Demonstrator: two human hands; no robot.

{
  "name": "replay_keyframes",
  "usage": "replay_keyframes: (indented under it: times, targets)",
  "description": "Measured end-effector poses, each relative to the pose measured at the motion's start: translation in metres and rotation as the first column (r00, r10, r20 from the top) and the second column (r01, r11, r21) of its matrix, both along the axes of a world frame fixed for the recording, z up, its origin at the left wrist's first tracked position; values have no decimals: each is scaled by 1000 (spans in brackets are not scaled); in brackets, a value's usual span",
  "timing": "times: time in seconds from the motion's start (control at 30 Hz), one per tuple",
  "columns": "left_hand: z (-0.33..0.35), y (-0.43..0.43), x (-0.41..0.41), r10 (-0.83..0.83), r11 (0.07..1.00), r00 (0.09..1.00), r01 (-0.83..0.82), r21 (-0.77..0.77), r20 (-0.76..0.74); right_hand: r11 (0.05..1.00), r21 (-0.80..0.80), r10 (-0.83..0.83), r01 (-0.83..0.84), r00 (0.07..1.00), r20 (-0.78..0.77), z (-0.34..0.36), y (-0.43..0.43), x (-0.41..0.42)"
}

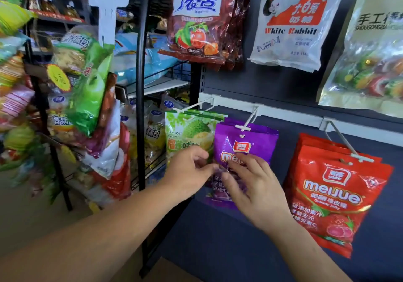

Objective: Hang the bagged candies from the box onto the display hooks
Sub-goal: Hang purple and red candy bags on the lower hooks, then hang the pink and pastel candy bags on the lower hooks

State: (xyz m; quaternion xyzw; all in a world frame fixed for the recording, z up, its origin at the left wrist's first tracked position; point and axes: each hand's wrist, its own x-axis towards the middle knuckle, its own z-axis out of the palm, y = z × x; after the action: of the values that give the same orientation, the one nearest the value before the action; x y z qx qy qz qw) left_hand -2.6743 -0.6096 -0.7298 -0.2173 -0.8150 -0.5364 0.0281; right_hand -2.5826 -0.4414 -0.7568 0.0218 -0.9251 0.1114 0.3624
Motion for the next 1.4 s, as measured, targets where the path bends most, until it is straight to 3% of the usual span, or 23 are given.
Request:
replay_keyframes:
  times: [0.17, 0.3, 0.4, 0.53, 0.7, 0.9, 1.03, 1.23, 1.4]
  targets:
    - [-13, -39, 25, -116, 992, 990, 119, -49, 77, 981, -192, 57, 1, 953, 297, 3, -1, 11]
    - [-19, -66, 60, -134, 990, 983, 139, -29, 125, 933, -360, 152, 0, 907, 393, 11, -17, 36]
    - [-61, -85, 97, -159, 987, 970, 162, -4, 182, 891, -455, 258, 5, 817, 516, -14, -47, 68]
    - [-139, -103, 143, -138, 990, 956, 129, 52, 257, 925, -379, 290, 36, 577, 763, -63, -96, 118]
    - [-211, -124, 191, -90, 996, 922, 82, 38, 376, 894, -385, 246, 230, 467, 849, -124, -105, 165]
    - [-313, -176, 265, 80, 953, 831, 98, -287, 550, 854, -317, 197, 412, 307, 931, -219, -87, 251]
    - [-331, -195, 279, 118, 859, 865, 158, -487, 488, 952, -158, 97, 264, 229, 968, -240, -78, 276]
    - [-335, -195, 268, 148, 821, 828, 202, -534, 540, 932, -120, 33, 342, 249, 968, -254, -83, 247]
    - [-344, -180, 230, 132, 887, 844, 134, -443, 520, 696, -439, 245, 569, 385, 889, -286, -96, 204]
